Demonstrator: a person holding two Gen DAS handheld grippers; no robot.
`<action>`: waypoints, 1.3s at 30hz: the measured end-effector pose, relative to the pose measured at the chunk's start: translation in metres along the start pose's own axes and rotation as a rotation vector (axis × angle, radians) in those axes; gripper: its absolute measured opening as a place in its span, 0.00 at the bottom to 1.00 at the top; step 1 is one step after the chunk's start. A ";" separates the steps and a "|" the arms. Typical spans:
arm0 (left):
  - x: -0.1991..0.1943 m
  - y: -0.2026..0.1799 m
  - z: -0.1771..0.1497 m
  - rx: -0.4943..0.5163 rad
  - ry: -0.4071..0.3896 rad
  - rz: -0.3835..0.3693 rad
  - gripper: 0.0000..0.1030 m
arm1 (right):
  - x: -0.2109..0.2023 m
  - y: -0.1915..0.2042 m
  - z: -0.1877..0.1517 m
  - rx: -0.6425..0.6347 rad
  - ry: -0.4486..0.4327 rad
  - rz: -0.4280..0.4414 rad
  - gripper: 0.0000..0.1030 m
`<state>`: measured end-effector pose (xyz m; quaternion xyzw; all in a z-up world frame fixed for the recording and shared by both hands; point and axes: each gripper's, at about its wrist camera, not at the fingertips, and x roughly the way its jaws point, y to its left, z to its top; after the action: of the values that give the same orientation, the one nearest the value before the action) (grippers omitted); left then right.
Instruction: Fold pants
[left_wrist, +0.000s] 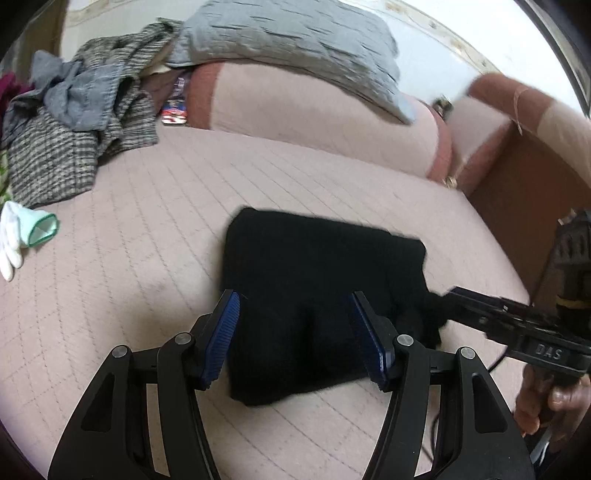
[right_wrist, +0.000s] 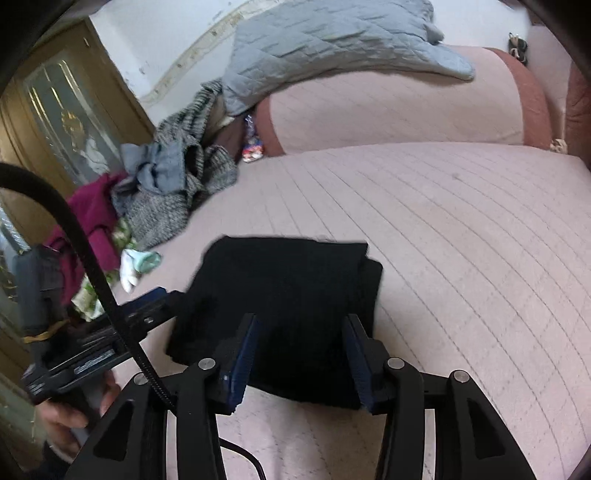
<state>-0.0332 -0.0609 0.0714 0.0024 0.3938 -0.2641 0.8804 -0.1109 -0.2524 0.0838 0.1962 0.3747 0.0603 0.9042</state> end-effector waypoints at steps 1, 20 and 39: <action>0.003 -0.005 -0.003 0.018 0.008 -0.001 0.60 | 0.003 -0.002 -0.004 0.003 0.017 0.011 0.44; 0.020 -0.034 -0.025 0.078 0.050 -0.056 0.60 | -0.001 -0.001 -0.022 -0.016 0.031 -0.038 0.08; 0.022 -0.034 -0.025 0.054 0.041 -0.072 0.60 | 0.056 0.005 0.017 0.022 0.033 -0.038 0.09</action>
<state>-0.0539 -0.0950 0.0458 0.0173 0.4044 -0.3061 0.8616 -0.0585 -0.2389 0.0602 0.1978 0.3938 0.0421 0.8967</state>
